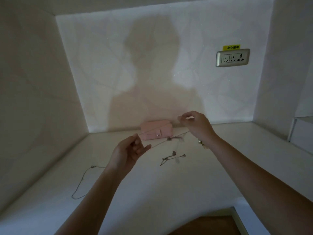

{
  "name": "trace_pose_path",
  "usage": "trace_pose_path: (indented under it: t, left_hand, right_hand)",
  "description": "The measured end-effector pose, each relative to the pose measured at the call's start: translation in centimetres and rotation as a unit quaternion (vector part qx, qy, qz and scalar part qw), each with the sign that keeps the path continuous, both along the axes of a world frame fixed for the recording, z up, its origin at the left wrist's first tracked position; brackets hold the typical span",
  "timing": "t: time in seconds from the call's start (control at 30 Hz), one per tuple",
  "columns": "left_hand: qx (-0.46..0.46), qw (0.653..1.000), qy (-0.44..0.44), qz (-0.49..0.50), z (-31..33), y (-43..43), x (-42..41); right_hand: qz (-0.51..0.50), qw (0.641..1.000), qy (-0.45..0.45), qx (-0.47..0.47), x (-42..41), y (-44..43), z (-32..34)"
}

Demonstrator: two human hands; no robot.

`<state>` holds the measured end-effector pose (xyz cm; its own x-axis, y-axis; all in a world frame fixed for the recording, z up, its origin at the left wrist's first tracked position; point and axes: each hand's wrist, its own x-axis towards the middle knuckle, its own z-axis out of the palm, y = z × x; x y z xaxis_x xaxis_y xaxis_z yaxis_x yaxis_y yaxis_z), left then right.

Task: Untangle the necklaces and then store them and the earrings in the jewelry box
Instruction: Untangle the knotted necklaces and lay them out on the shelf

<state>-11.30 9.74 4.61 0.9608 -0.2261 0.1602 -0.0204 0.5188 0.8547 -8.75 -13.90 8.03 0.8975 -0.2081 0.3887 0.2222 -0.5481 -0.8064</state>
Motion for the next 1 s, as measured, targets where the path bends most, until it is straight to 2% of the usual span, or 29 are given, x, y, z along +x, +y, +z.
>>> trace_pose_path:
  t: [0.13,0.27,0.4,0.53,0.67,0.8,0.87,0.9,0.93,0.97,1.0]
  left_hand:
    - [0.107,0.993,-0.017,0.05,-0.9,-0.7,0.4]
    - [0.154,0.987,0.0,0.051,-2.3,-0.9,-0.4]
    - [0.152,0.988,0.011,0.007,-2.1,-0.7,-2.4]
    - [0.166,0.985,0.038,0.004,-1.8,0.3,-3.7]
    - [0.274,0.958,0.066,0.053,-2.5,1.7,-3.3]
    - [0.356,0.92,0.114,0.121,-3.2,3.0,-1.7]
    - [0.408,0.891,0.116,0.161,-3.7,3.2,-1.1]
    - [0.472,0.857,0.09,0.189,-4.0,3.2,-0.8]
    - [0.561,0.797,0.042,0.22,-4.4,3.2,-0.5]
    - [0.647,0.723,-0.01,0.241,-4.8,3.3,-0.4]
    - [0.698,0.666,-0.06,0.258,-5.1,3.2,-0.6]
  right_hand:
    - [0.003,0.999,0.037,0.035,-0.2,0.7,-1.1]
    - [-0.025,0.996,0.077,-0.043,-0.9,0.9,-2.3]
    - [0.027,0.975,0.173,-0.139,-1.2,1.1,-2.0]
    - [0.058,0.958,0.206,-0.191,-1.8,1.9,-0.7]
    - [0.097,0.937,0.272,-0.196,0.7,5.0,-1.0]
    - [0.11,0.896,0.36,-0.235,3.3,9.1,-2.4]
    - [0.124,0.886,0.374,-0.244,4.6,10.8,-2.9]
    - [0.13,0.891,0.363,-0.24,5.3,11.5,-3.3]
    - [0.136,0.897,0.351,-0.234,5.9,12.1,-3.5]
    - [0.143,0.902,0.338,-0.227,6.4,12.5,-3.7]
    - [0.149,0.905,0.329,-0.226,6.7,12.8,-3.9]
